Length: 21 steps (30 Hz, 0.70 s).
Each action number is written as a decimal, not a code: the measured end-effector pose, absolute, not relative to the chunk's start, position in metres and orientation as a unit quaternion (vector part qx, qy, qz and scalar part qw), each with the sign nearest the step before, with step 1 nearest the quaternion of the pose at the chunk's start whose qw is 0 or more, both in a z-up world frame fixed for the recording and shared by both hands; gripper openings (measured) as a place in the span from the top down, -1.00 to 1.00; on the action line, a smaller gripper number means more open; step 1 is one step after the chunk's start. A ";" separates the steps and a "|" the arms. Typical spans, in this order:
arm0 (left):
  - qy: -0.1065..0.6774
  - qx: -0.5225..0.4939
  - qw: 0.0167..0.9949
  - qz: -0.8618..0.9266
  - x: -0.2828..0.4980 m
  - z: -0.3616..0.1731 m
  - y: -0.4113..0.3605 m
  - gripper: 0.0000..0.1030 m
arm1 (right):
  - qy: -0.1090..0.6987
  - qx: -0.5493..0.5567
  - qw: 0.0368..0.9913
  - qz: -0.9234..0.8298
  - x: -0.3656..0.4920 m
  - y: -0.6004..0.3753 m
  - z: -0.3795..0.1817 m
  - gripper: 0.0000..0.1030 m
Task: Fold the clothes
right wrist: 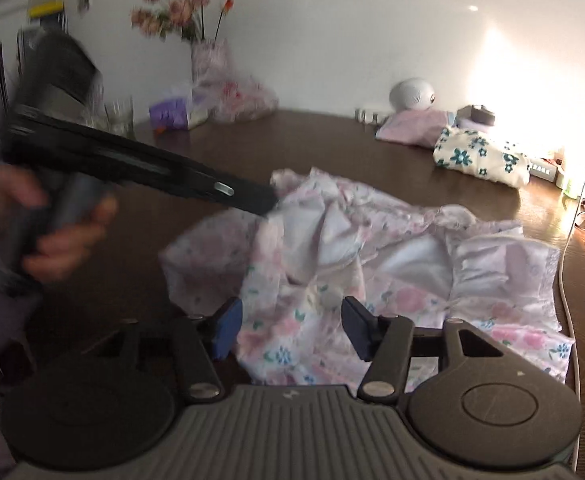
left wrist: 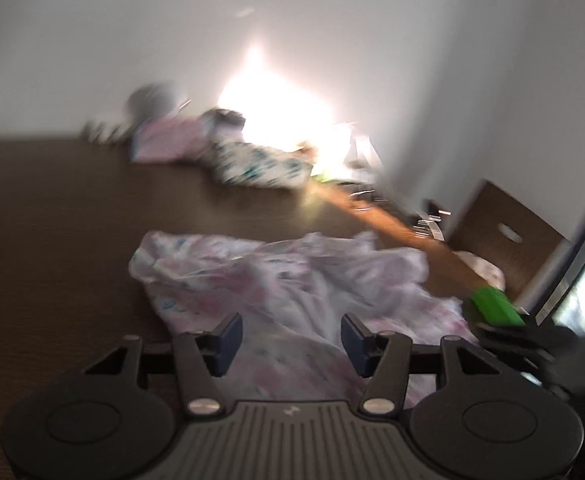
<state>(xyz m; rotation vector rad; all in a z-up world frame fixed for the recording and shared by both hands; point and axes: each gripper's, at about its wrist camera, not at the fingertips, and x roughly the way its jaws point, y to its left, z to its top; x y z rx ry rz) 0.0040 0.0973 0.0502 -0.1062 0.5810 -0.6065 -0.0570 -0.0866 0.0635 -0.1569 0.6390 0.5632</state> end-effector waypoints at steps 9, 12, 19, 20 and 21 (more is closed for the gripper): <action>0.297 0.138 0.905 -0.273 -0.034 0.016 0.051 0.55 | 0.264 -0.170 0.930 0.190 -0.053 -0.093 0.074 0.94; 0.302 0.164 0.898 -0.275 -0.035 0.008 0.038 0.63 | 0.249 -0.224 0.931 0.146 -0.052 -0.098 0.068 0.94; 0.302 0.150 0.892 -0.300 -0.040 0.003 0.038 0.67 | 0.276 -0.199 0.936 0.095 -0.044 -0.128 0.060 0.58; 0.302 0.148 0.892 -0.301 -0.039 0.003 0.039 0.67 | 0.280 -0.187 0.937 0.091 -0.043 -0.133 0.061 0.46; 0.302 0.146 0.893 -0.302 -0.039 0.003 0.039 0.67 | 0.284 -0.175 0.939 0.086 -0.042 -0.138 0.061 0.30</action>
